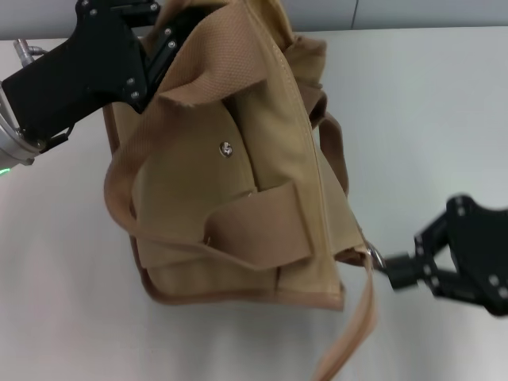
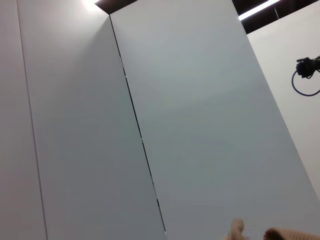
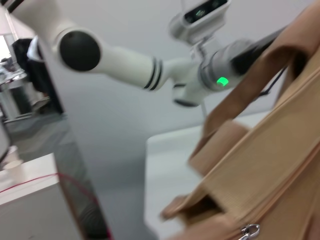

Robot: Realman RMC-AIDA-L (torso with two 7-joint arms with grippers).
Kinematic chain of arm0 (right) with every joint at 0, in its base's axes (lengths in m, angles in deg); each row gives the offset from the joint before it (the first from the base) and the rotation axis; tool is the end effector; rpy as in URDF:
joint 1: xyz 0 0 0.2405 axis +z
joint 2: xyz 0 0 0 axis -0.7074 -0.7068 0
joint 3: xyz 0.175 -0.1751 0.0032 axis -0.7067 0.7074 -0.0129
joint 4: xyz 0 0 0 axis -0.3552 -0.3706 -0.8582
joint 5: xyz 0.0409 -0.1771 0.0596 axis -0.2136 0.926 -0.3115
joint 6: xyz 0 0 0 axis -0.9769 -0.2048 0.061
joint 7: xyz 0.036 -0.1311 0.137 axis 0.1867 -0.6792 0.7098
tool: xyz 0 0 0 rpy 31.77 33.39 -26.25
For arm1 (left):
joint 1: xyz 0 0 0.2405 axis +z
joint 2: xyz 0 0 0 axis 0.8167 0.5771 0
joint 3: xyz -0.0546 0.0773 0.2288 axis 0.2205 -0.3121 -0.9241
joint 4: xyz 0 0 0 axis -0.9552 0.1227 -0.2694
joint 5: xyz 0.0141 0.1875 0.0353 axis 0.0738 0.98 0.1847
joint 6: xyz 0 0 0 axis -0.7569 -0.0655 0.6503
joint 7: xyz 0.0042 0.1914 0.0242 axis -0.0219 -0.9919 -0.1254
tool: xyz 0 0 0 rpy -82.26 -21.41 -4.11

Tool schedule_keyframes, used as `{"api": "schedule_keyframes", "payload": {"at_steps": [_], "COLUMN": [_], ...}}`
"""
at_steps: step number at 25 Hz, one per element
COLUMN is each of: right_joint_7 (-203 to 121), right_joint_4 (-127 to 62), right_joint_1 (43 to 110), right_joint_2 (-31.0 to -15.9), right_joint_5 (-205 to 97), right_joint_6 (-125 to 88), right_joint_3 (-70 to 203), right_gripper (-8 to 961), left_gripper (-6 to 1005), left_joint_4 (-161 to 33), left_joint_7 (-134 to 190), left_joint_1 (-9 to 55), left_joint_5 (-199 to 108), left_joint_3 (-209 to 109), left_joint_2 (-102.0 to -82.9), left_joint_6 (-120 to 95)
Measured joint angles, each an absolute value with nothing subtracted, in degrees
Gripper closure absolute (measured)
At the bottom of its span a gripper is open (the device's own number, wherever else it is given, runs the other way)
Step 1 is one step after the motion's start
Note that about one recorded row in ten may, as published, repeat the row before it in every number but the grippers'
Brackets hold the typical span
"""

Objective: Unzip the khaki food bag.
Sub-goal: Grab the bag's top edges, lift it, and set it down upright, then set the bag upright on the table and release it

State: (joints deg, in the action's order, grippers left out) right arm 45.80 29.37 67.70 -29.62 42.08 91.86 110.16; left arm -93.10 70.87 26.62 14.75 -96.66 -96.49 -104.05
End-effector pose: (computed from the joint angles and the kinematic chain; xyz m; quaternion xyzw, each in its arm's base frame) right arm 0.1816 0.2379 0.0030 0.9730 -0.0792 -0.2069 0.0641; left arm -0.1466 0.3224 0.0149 -0.8357 0.0680 -0.4789 0.2598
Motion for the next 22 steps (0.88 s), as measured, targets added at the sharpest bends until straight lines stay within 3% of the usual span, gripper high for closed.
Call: {"api": "schedule_keyframes", "payload": {"at_steps": [14, 22], "right_joint_7": [50.37, 50.79], "right_joint_4": [24.45, 22.40], "right_joint_1": [69.74, 68.92], "right_joint_2": [-29.86, -28.47], "right_joint_5": [42.81, 40.77], "right_joint_6": [90.56, 88.67], "right_joint_3": [96.52, 88.82], "right_gripper": [811, 715], "left_gripper": [887, 885], "left_joint_4": [-93.09, -93.09], "left_joint_7": [70.91, 70.95], "left_joint_1": [26.07, 25.87], "left_joint_5": [14.67, 14.67], "left_joint_3": [-96.92, -96.66], "left_joint_2": [-96.51, -96.45], "left_joint_6": [-103.56, -103.58]}}
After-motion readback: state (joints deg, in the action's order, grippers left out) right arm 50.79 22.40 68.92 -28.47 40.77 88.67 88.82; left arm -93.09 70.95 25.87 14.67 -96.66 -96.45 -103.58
